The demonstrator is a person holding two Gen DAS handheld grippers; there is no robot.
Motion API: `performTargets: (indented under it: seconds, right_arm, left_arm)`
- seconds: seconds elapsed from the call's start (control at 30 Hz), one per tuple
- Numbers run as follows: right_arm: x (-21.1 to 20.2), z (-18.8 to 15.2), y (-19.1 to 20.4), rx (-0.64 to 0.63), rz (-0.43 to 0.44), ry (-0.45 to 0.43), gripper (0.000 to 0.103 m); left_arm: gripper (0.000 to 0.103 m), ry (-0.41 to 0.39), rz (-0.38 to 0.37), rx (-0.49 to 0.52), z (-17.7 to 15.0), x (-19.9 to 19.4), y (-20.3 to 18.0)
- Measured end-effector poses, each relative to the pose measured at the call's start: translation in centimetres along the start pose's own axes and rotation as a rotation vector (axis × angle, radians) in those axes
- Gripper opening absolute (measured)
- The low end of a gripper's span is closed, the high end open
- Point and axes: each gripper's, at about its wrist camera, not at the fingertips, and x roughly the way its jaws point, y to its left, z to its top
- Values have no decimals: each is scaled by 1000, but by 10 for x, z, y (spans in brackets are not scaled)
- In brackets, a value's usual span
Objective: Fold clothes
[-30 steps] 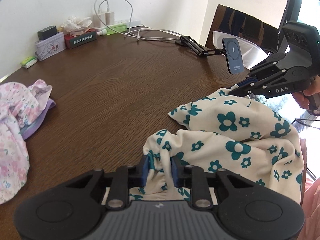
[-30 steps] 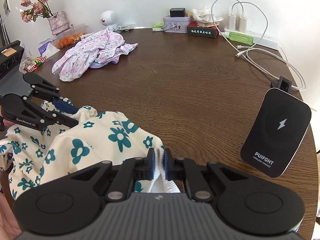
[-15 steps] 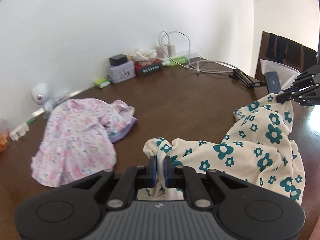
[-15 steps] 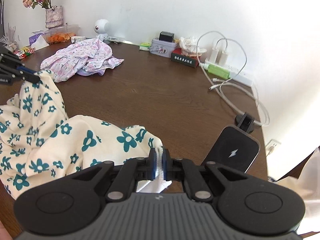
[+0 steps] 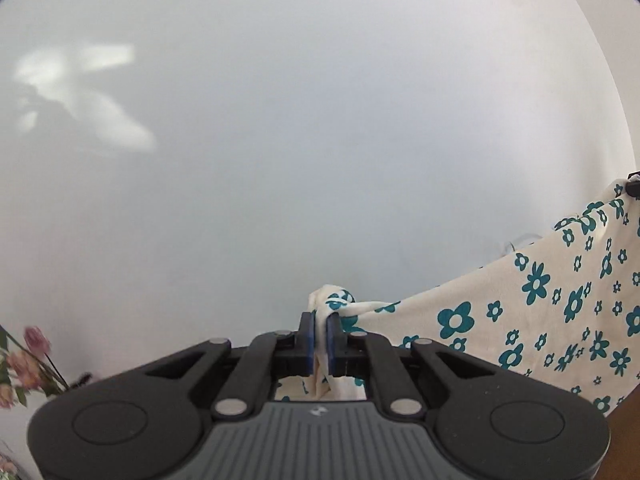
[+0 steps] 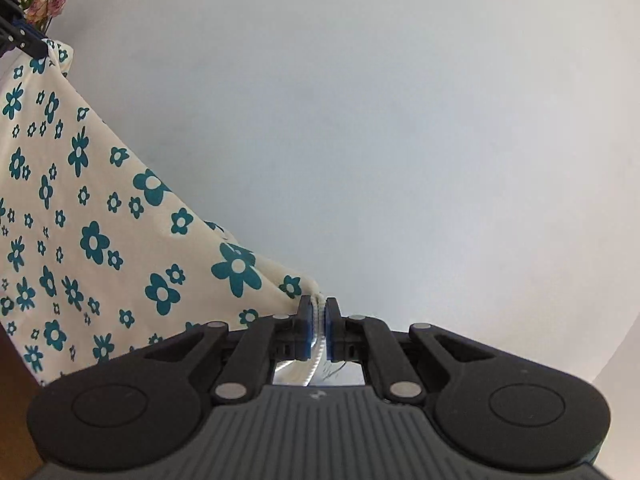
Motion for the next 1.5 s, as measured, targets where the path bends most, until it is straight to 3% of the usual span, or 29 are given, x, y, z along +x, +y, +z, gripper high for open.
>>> performTargets:
  seconds: [0.1,0.23,0.37,0.53,0.63,0.73,0.8,0.87,0.93,1.07,1.1,1.33,1.37,1.4,1.43,1.47,1.5]
  right_arm:
    - [-5,19,-11,-14,-52,-87,5]
    - [-16,-16,2,-42,23,-57,5]
    - [-34,-88,43,-52,145,95,5]
    - [-73,-178,83,24,320,237,5]
    - [-94,-202,91,55,360,287,5]
    - [-108,-211,89,87,386,320,5]
    - [-109,-214,88,104,407,336,6]
    - [-107,-213,83,150,417,340,17]
    - [-99,-207,76,210,430,326,52]
    - [-96,-188,69,257,471,292,65]
    - [-92,-186,75,242,479,295,71]
    - [-55,-181,117,145,489,348,72]
    - [-48,-182,120,145,482,360,72]
    - [-42,-184,123,153,476,373,68]
    - [-38,-186,123,174,475,388,48]
    - [-35,-189,123,192,485,404,33]
    - [-34,-190,122,205,499,412,11]
  left_arm:
    - [5,-109,44,28,21,-27,8]
    - [5,-103,-11,131,-22,-66,-15]
    - [1,55,-128,123,-114,-96,-53]
    - [1,293,-308,-21,-219,-124,-96]
    - [1,355,-363,-83,-244,-137,-102]
    - [3,369,-379,-111,-246,-135,-95]
    - [10,369,-374,-123,-240,-125,-91]
    - [46,372,-380,-117,-236,-121,-93]
    - [68,373,-387,-89,-233,-109,-97]
    - [69,412,-412,-26,-231,-73,-107]
    - [69,428,-412,-13,-232,-62,-110]
    - [68,503,-405,59,-251,-12,-130]
    - [56,509,-404,58,-252,-9,-131]
    - [45,519,-405,52,-254,-7,-130]
    - [14,530,-407,46,-255,-5,-130]
    - [5,536,-413,34,-256,-6,-128]
    - [5,538,-422,18,-257,-7,-125]
